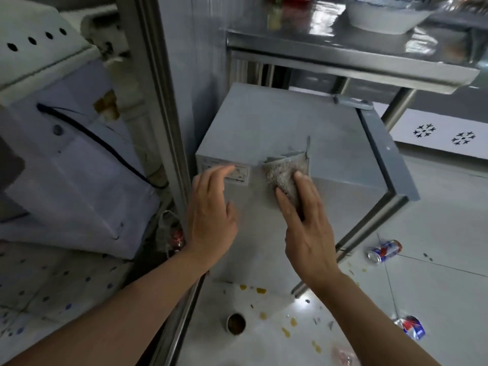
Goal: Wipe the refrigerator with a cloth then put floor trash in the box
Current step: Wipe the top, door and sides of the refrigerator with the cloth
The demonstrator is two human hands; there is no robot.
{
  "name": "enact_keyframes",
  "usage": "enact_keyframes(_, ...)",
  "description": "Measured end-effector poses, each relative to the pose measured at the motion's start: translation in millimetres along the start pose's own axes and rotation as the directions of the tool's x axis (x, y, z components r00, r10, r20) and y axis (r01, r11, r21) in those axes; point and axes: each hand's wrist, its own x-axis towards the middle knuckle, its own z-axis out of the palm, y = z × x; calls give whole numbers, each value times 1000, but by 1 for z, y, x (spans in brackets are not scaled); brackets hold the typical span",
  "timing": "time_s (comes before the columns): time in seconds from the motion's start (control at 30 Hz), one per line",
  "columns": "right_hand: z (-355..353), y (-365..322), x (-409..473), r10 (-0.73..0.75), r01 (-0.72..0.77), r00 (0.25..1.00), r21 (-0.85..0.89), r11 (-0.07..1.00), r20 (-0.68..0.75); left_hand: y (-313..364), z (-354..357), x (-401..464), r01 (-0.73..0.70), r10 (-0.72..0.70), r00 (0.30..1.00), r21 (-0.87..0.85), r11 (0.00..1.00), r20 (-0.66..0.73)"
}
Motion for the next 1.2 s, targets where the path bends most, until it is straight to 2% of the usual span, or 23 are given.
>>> enact_keyframes(0.23,46,21,12,-289,278,938,-84,957,-193,-50,27,-5,-152,136,958,-47,987,-251)
enact_keyframes(0.33,60,26,16,-407,375,895,-188,908,-181,-75,39,-3,-113,68,945,-123,986,-319)
enact_keyframes(0.43,72,25,24,-478,418,854,-279,865,-203,-94,49,0,-72,-1,960,-250,966,-278)
enact_keyframes(0.53,80,23,28,-497,415,848,-352,839,-186,-106,57,1,-88,7,972,-337,938,-235)
enact_keyframes(0.63,83,22,30,-472,387,867,-378,841,-162,-112,59,3,-121,20,959,-344,931,-284)
enact_keyframes(0.73,83,12,42,-477,393,863,-371,841,-165,-115,60,5,-148,12,952,-427,892,-305)
enact_keyframes(0.83,88,-8,58,-493,412,853,-361,837,-170,-118,62,6,-161,-13,955,-554,817,-297)
enact_keyframes(0.93,103,-23,61,-497,405,845,-371,835,-195,-128,67,3,-109,-100,963,-702,704,-250)
enact_keyframes(1.03,120,-24,49,-543,444,829,-432,785,-135,-145,76,-7,-41,-179,961,-749,661,-211)
enact_keyframes(1.2,153,-15,-4,-625,607,771,-434,666,120,-168,87,-20,33,-198,968,-697,717,-157)
